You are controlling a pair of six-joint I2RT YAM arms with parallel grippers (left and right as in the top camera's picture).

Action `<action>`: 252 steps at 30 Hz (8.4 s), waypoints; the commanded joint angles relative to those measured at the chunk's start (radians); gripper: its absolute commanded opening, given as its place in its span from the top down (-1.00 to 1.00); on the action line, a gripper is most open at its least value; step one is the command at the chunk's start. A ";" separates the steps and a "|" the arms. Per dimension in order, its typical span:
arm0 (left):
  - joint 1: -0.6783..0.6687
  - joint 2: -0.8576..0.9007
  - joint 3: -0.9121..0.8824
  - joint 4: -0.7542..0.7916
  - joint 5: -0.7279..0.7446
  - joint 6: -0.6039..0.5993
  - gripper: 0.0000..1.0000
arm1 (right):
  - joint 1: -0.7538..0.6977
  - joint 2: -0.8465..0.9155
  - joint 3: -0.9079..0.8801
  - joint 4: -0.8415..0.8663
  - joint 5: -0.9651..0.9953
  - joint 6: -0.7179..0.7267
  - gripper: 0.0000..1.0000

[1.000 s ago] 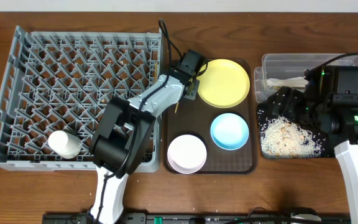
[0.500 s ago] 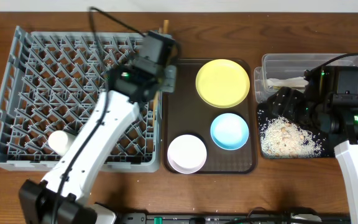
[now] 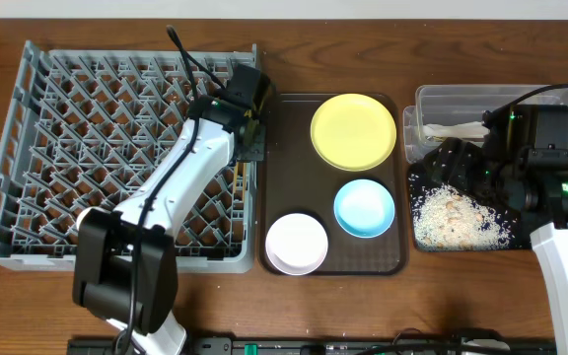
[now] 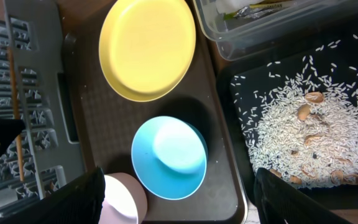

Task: Sort waste into correct bins and load items into the dishwasher

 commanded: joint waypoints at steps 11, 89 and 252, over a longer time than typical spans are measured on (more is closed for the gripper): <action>0.005 -0.016 0.023 -0.036 -0.005 -0.012 0.66 | -0.006 0.003 -0.003 -0.001 -0.007 -0.008 -0.49; -0.265 -0.153 0.103 -0.160 -0.442 0.120 0.85 | -0.515 -0.070 -0.003 -0.095 -0.048 0.026 -0.99; -0.393 -0.352 -0.020 -0.451 -0.714 -0.369 0.85 | -0.514 -0.070 -0.003 -0.095 -0.048 0.026 -0.98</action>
